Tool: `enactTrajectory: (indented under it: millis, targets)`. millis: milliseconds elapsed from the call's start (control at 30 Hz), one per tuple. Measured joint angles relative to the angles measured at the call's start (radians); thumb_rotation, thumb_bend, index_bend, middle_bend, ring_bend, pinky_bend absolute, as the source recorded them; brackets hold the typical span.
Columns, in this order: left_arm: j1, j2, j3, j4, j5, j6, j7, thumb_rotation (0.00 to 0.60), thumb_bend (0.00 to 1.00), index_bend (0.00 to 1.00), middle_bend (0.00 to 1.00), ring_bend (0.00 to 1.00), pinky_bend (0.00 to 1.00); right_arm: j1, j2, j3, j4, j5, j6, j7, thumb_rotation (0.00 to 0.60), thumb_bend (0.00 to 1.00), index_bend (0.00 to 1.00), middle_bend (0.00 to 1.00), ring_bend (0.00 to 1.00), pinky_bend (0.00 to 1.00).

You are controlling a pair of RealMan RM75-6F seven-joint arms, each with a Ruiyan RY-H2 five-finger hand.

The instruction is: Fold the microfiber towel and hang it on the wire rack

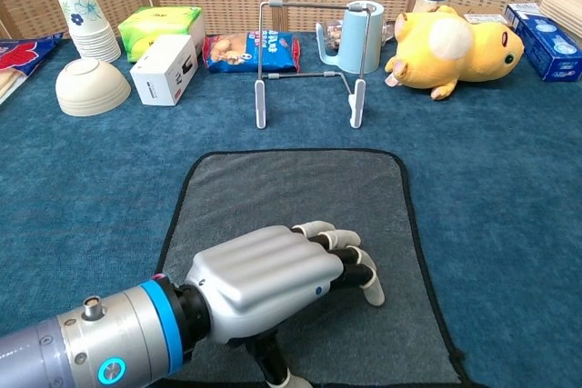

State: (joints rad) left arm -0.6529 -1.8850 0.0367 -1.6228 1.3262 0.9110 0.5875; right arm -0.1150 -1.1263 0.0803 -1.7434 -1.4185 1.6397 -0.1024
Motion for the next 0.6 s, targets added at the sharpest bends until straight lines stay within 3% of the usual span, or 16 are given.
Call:
enactTrajectory:
  millis: [600]
  targets:
    - [0.005, -0.016, -0.003, 0.028, 0.029, 0.035, -0.011, 0.6, 0.36, 0.3, 0.21, 0.08, 0.0, -0.006, 0.001, 0.001, -0.001, -0.001, 0.006, 0.002, 0.6, 0.31, 0.03, 0.02, 0.0, 0.0]
